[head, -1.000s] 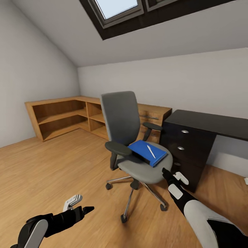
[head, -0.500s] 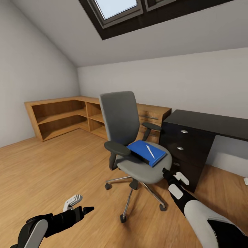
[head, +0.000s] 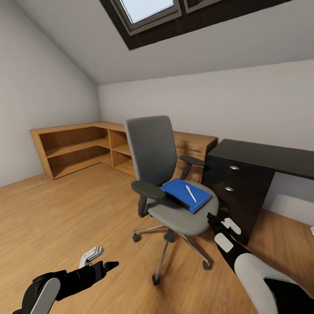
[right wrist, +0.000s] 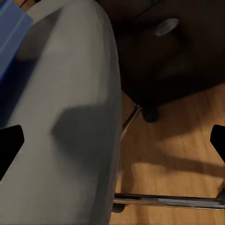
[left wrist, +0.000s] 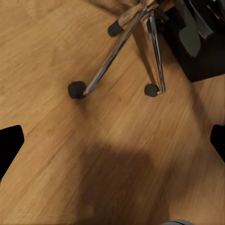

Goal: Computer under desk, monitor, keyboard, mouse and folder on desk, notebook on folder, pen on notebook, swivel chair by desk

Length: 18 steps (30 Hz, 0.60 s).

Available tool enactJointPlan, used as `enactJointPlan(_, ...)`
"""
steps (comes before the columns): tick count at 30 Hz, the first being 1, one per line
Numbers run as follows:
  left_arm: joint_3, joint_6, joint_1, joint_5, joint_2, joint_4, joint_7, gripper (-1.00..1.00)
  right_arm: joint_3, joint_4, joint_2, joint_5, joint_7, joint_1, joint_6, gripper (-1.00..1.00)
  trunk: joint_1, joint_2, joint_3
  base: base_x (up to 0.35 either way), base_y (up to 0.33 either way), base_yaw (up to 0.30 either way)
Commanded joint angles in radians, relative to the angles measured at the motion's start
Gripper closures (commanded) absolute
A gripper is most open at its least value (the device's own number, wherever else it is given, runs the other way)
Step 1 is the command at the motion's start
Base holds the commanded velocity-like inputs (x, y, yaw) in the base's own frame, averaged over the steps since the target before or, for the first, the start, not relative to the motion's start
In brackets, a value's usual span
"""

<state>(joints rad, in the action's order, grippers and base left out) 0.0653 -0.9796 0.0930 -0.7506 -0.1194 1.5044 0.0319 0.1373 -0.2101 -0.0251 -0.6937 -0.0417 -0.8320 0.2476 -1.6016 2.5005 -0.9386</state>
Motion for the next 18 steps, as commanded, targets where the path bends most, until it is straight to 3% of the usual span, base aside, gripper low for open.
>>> enactJointPlan(1,0.001,-0.005,0.001,0.002,0.0,0.0,0.003,-1.0,-0.001,0.0,0.0,-0.006,-0.001,-0.001,0.002,-1.0,0.0,0.0,-0.001,0.244,0.0,0.0)
enactJointPlan(8,0.003,-0.005,0.001,0.002,-0.001,0.0,0.003,-1.0,-0.001,0.001,0.002,-0.006,-0.001,-0.001,0.002,-1.0,0.0,0.0,-0.001,0.246,0.0,0.0)
enactJointPlan(18,0.005,-0.005,0.001,0.002,-0.002,0.0,0.003,-1.0,-0.001,0.001,0.006,-0.007,-0.001,-0.001,0.003,-1.0,0.0,0.0,-0.001,0.026,0.0,0.055)
